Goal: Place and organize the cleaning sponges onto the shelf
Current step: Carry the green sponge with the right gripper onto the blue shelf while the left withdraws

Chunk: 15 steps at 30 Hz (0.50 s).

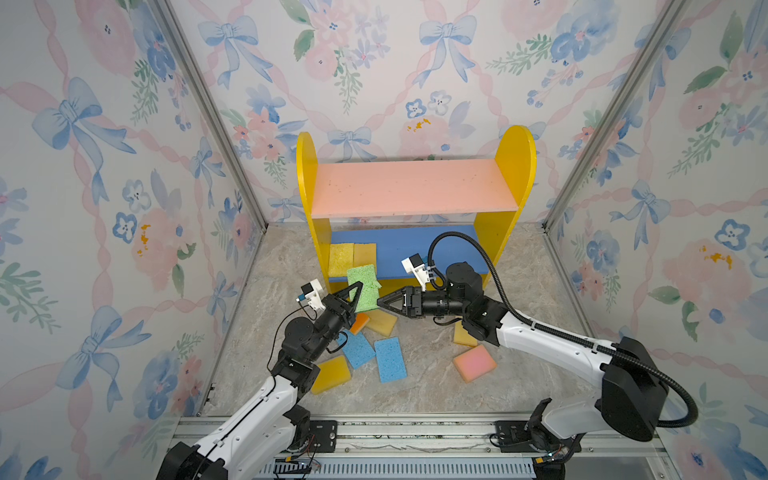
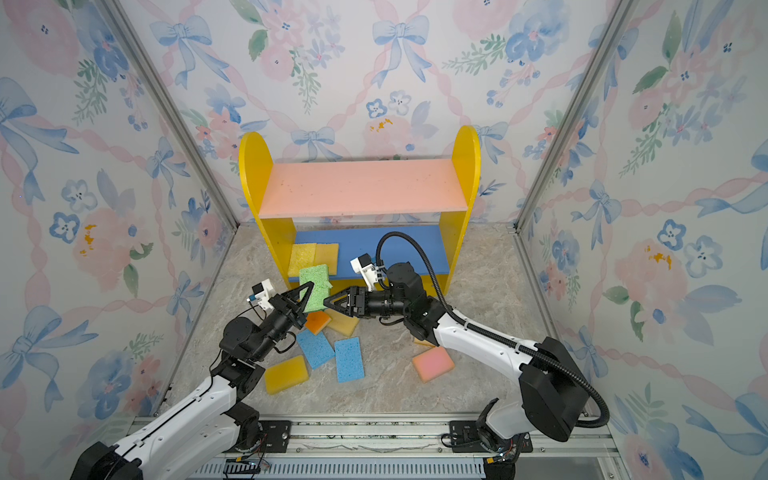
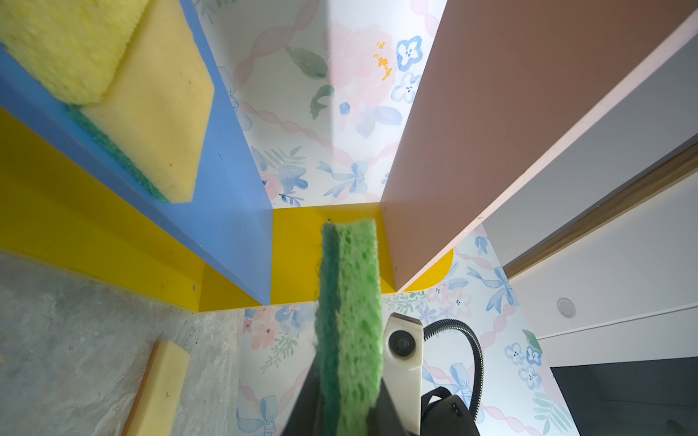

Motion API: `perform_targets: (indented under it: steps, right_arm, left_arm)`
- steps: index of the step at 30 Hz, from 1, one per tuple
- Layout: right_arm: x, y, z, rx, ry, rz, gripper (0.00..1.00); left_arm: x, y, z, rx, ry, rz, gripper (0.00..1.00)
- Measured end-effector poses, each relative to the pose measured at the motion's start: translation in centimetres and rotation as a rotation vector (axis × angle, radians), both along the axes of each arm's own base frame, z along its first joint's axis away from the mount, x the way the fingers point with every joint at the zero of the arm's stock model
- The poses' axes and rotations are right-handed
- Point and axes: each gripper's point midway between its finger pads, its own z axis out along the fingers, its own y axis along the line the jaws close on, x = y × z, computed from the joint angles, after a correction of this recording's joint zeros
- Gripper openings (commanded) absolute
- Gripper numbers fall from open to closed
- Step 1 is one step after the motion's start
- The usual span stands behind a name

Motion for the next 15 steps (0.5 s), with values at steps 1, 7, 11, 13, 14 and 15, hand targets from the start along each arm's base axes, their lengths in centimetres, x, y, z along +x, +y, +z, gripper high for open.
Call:
perform_targets:
  steps: [1,7,11,13,14,15]
  right_arm:
    - [0.02,0.15,-0.04,-0.001,0.001,0.002,0.59]
    - [-0.02,0.85,-0.14,-0.003,0.005,0.012,0.46]
    - [0.12,1.01,-0.15,0.0,0.008,0.009,0.31]
    - [0.3,1.06,-0.25,0.001,0.019,0.0,0.22]
    - [0.35,1.08,-0.28,0.0,0.017,-0.002,0.18]
    - [0.41,1.11,-0.34,0.0,0.021,-0.004,0.16]
  left_arm:
    - [-0.01,-0.02,0.0,0.0,0.0,-0.001,0.16]
    - [-0.17,-0.29,0.02,0.0,-0.001,-0.01,0.16]
    - [-0.21,-0.34,0.12,-0.002,-0.005,-0.012,0.16]
    - [-0.23,-0.33,0.22,-0.004,-0.008,-0.012,0.17]
    - [-0.23,-0.33,0.27,-0.005,-0.01,-0.012,0.17]
    - [-0.23,-0.31,0.29,-0.005,-0.011,-0.011,0.17]
